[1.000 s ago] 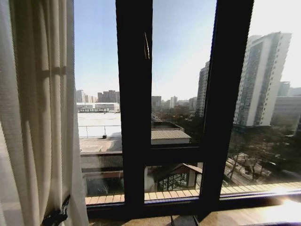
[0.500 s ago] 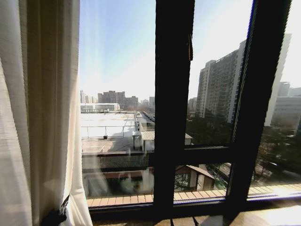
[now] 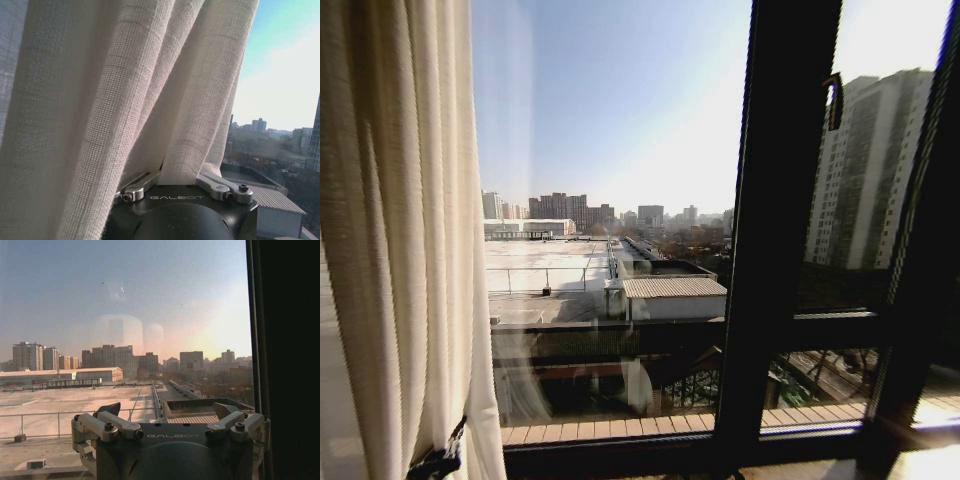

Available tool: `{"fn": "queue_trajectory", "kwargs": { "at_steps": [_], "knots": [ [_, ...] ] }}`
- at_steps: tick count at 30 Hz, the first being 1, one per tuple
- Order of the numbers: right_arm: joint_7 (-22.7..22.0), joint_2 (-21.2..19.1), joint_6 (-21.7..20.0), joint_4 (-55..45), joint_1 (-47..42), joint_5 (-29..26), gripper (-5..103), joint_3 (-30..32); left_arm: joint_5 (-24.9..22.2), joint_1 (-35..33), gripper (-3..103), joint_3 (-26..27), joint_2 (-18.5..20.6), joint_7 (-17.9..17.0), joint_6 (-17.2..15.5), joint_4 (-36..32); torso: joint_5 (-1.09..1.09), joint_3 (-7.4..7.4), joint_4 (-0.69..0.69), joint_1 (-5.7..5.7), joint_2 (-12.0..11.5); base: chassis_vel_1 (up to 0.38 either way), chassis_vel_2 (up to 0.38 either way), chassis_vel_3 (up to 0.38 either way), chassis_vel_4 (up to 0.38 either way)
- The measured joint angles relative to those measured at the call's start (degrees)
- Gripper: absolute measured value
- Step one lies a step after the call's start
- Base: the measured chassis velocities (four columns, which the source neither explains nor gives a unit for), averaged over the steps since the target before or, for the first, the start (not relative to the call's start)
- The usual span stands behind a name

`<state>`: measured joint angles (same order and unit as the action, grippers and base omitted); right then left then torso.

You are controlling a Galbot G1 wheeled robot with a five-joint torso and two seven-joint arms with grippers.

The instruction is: Open the curtains by pulling them apart, changing their state from closed to fully open.

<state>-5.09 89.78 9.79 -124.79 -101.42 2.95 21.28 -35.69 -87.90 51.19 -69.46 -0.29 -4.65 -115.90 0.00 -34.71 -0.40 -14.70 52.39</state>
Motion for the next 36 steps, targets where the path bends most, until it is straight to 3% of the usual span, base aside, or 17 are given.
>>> {"fn": "queue_trajectory", "kwargs": {
  "at_steps": [8, 13, 21, 24, 25, 26, 28, 32, 33, 36],
  "knots": [
    [-0.07, -0.30, 0.56, 0.70, 0.85, -1.71, 100, 0.19, 0.03, 0.09, 1, 0.03, 0.04, 0.02, 0.06, 0.33, -0.03, 0.00, 0.00, 0.00, 0.01, 0.219, 0.186, -0.192, -0.197],
    [-0.08, -0.85, 1.17, 0.96, 1.04, -2.44, 100, 0.47, 0.32, 0.10, 1, -0.16, -0.29, 0.02, -0.01, 0.51, 0.05, -0.01, -0.02, 0.00, 0.00, -0.012, -0.012, 0.008, 0.009],
    [0.04, -0.99, 1.55, 1.11, 1.48, -2.05, 100, 0.84, 0.36, 0.03, 1, 0.12, -0.35, 0.00, 0.05, 0.50, -0.02, -0.01, 0.00, -0.01, 0.00, -0.035, -0.021, 0.019, 0.019],
    [0.08, -1.04, 1.55, 1.23, 1.64, -2.05, 100, 0.69, 0.71, 0.11, 1, 0.25, -0.39, -2.02, 0.02, 0.06, -0.03, 0.00, 0.01, 0.00, 0.00, 0.000, 0.000, 0.000, 0.000],
    [0.10, -1.12, 1.55, 1.33, 1.72, -2.05, 100, 0.64, 1.29, 0.25, 1, 0.27, -0.58, -4.46, -0.03, -0.29, -0.02, 0.00, 0.00, 0.00, 0.00, 0.000, 0.000, 0.000, 0.000],
    [0.10, -1.12, 1.55, 1.33, 1.72, -2.05, 100, 0.64, 1.29, 0.25, 1, 0.27, -0.58, -4.46, -0.03, -0.29, -0.02, 0.00, 0.00, 0.00, 0.00, 0.000, 0.000, 0.000, 0.000],
    [0.13, -1.24, 1.55, 1.53, 1.87, -2.06, 100, 0.68, 1.98, 0.55, 1, 0.88, -0.93, -8.04, -0.07, -0.66, 0.00, -0.01, 0.00, 0.00, 0.00, 0.000, 0.000, 0.000, 0.000],
    [0.16, -1.39, 1.56, 1.61, 2.01, -2.09, 100, 0.82, 2.05, 1.19, 1, 2.12, -0.95, -11.12, -0.12, -0.56, 0.00, -0.01, 0.00, 0.00, 0.00, 0.000, 0.000, 0.000, 0.000],
    [0.18, -1.46, 1.55, 1.66, 2.13, -2.12, 100, 0.87, 1.44, 1.96, 1, 3.18, -0.62, -13.24, -0.25, -0.09, -0.01, -0.01, 0.00, -0.01, 0.00, 0.000, 0.000, 0.000, 0.000],
    [0.19, -1.51, 1.55, 1.67, 2.15, -2.13, 100, 0.86, 0.82, 2.40, 1, 3.97, -0.31, -14.17, -0.41, 0.19, -0.01, -0.01, -0.01, 0.00, 0.00, 0.000, 0.000, 0.000, 0.000]
  ]
}}
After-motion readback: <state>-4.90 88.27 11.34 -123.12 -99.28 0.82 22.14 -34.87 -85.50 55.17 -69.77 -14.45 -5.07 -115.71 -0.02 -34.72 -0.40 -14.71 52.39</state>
